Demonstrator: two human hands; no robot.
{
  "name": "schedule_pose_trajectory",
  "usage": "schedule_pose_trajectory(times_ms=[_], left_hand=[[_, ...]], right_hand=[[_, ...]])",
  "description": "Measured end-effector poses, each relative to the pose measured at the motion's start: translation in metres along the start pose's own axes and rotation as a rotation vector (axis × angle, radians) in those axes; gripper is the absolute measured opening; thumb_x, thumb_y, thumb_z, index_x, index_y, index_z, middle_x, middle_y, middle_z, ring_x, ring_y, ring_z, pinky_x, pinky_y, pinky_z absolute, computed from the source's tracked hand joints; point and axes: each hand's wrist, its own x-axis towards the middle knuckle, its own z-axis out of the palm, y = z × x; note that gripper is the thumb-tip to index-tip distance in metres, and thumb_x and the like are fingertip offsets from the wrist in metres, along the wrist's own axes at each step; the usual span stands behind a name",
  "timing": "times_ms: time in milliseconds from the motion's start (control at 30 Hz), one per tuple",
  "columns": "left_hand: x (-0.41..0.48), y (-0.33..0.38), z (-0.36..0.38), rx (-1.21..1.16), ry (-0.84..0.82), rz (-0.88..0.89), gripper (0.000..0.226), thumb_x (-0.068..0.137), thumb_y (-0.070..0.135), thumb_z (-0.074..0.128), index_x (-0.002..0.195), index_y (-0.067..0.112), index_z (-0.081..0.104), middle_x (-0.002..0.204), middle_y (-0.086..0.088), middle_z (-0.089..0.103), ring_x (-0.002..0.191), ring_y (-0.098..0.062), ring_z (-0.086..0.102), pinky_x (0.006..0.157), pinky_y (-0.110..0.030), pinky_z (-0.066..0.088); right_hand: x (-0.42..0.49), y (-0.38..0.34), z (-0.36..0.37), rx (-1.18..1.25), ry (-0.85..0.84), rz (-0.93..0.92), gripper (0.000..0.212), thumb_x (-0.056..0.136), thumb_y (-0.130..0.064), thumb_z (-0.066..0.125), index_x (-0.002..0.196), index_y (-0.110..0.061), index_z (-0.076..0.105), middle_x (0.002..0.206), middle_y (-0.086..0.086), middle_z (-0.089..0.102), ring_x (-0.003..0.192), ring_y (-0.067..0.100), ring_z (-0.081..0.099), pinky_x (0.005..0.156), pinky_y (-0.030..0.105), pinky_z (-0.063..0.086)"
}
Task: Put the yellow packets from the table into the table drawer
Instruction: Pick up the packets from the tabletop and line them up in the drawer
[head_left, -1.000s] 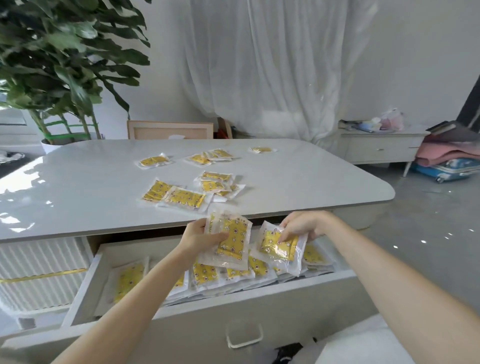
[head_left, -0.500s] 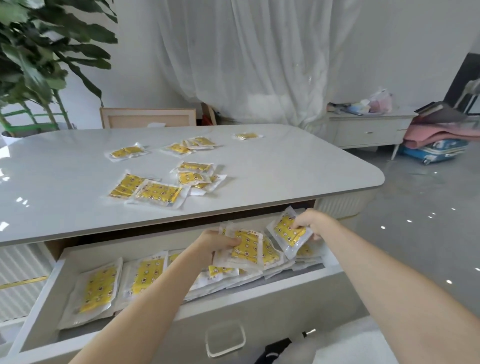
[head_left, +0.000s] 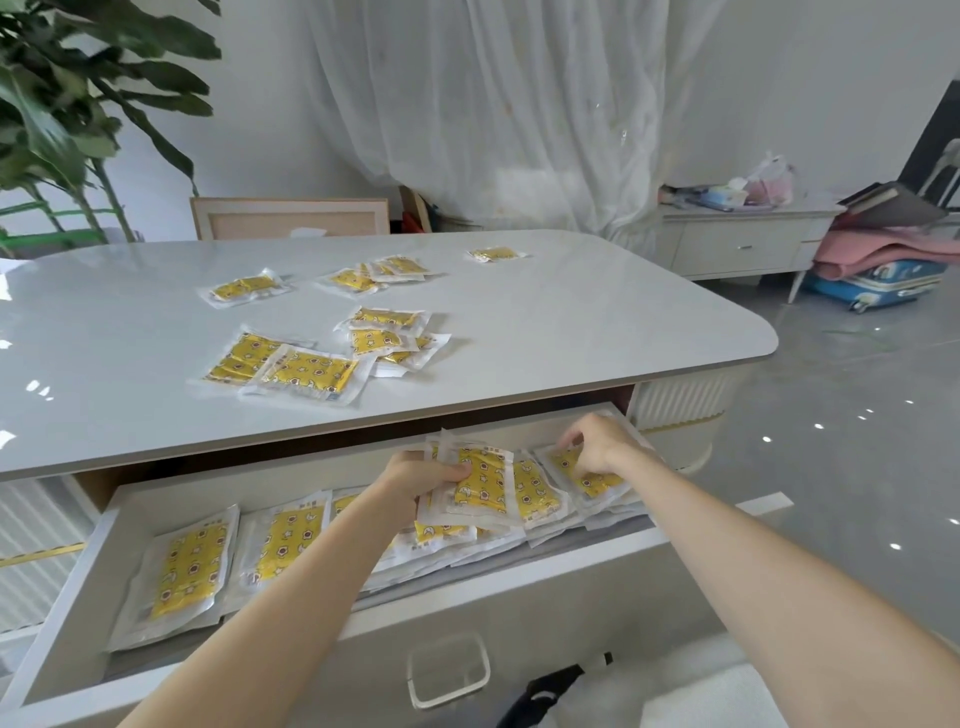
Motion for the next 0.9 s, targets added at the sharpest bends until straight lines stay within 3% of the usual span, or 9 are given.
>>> schedule_pose_trajectory(times_ms=[100, 233, 433, 500, 567, 633, 700, 833, 900], left_hand=[[0.0, -0.001, -0.002, 0.012, 0.015, 0.001, 0.056, 0.068, 0.008, 0.084, 0.118, 0.0, 0.059, 0.095, -0.018, 0.072, 0.074, -0.027, 0.071, 0.074, -0.041, 0.059], [-0.005, -0.002, -0.004, 0.022, 0.009, 0.009, 0.05, 0.07, 0.006, 0.082, 0.115, -0.001, 0.062, 0.094, -0.018, 0.072, 0.07, -0.026, 0.071, 0.071, -0.039, 0.059], [-0.006, -0.005, -0.011, 0.005, 0.019, 0.002, 0.057, 0.065, 0.004, 0.084, 0.116, -0.002, 0.06, 0.103, -0.02, 0.07, 0.089, -0.033, 0.07, 0.084, -0.047, 0.056], [-0.009, -0.004, -0.011, -0.003, 0.024, 0.002, 0.052, 0.067, 0.003, 0.083, 0.114, -0.003, 0.061, 0.101, -0.02, 0.071, 0.088, -0.032, 0.071, 0.082, -0.045, 0.057], [-0.011, -0.003, -0.01, -0.024, 0.014, -0.005, 0.049, 0.069, 0.003, 0.082, 0.113, -0.004, 0.062, 0.099, -0.02, 0.071, 0.08, -0.029, 0.072, 0.074, -0.04, 0.059], [-0.013, -0.003, -0.011, -0.05, 0.022, -0.009, 0.045, 0.069, 0.005, 0.082, 0.11, -0.005, 0.064, 0.096, -0.019, 0.072, 0.07, -0.025, 0.072, 0.065, -0.037, 0.06], [-0.014, -0.004, -0.01, -0.056, 0.021, 0.008, 0.049, 0.068, 0.008, 0.083, 0.112, -0.004, 0.063, 0.096, -0.019, 0.072, 0.074, -0.027, 0.072, 0.069, -0.039, 0.06], [-0.014, -0.005, -0.01, -0.053, 0.015, 0.073, 0.085, 0.044, 0.025, 0.095, 0.118, 0.001, 0.061, 0.099, -0.014, 0.073, 0.093, -0.028, 0.07, 0.09, -0.044, 0.054], [-0.02, -0.003, -0.008, -0.064, -0.005, 0.073, 0.074, 0.052, 0.021, 0.093, 0.116, 0.0, 0.062, 0.096, -0.014, 0.074, 0.085, -0.026, 0.072, 0.08, -0.039, 0.058]], right_hand=[[-0.007, -0.003, 0.0, -0.091, -0.178, -0.06, 0.059, 0.078, -0.004, 0.076, 0.131, -0.021, 0.058, 0.142, -0.001, 0.051, 0.126, 0.021, 0.052, 0.1, 0.028, 0.045], [-0.011, 0.003, 0.005, -0.207, -0.126, -0.048, 0.057, 0.088, 0.006, 0.058, 0.14, -0.017, 0.05, 0.146, -0.001, 0.047, 0.128, 0.019, 0.05, 0.098, 0.026, 0.046], [-0.018, -0.002, 0.0, -0.337, -0.093, -0.052, 0.068, 0.087, 0.014, 0.042, 0.146, -0.019, 0.04, 0.147, 0.004, 0.045, 0.1, 0.02, 0.062, 0.066, 0.025, 0.048], [-0.02, -0.014, -0.005, -0.181, -0.067, -0.086, 0.049, 0.093, 0.005, 0.044, 0.138, -0.013, 0.051, 0.142, 0.006, 0.051, 0.111, 0.021, 0.06, 0.081, 0.029, 0.052], [-0.026, -0.031, -0.009, 0.095, -0.119, -0.099, 0.031, 0.099, -0.013, 0.046, 0.126, -0.007, 0.061, 0.129, 0.009, 0.061, 0.103, 0.02, 0.063, 0.091, 0.032, 0.052], [-0.036, -0.051, -0.01, 0.329, -0.301, -0.076, 0.037, 0.102, -0.028, 0.044, 0.124, -0.004, 0.06, 0.123, 0.013, 0.065, 0.098, 0.024, 0.067, 0.087, 0.032, 0.055], [-0.042, -0.065, -0.007, 0.448, -0.428, -0.05, 0.047, 0.1, -0.039, 0.044, 0.126, -0.002, 0.058, 0.122, 0.015, 0.064, 0.1, 0.026, 0.067, 0.088, 0.034, 0.055], [-0.04, -0.07, 0.004, 0.58, -0.383, 0.073, 0.054, 0.086, -0.028, 0.071, 0.128, -0.001, 0.052, 0.116, 0.015, 0.066, 0.095, 0.023, 0.069, 0.073, 0.032, 0.06], [-0.038, -0.067, 0.009, 0.669, -0.401, 0.14, 0.058, 0.079, -0.019, 0.078, 0.127, 0.002, 0.052, 0.117, 0.016, 0.066, 0.093, 0.022, 0.069, 0.071, 0.032, 0.061]])
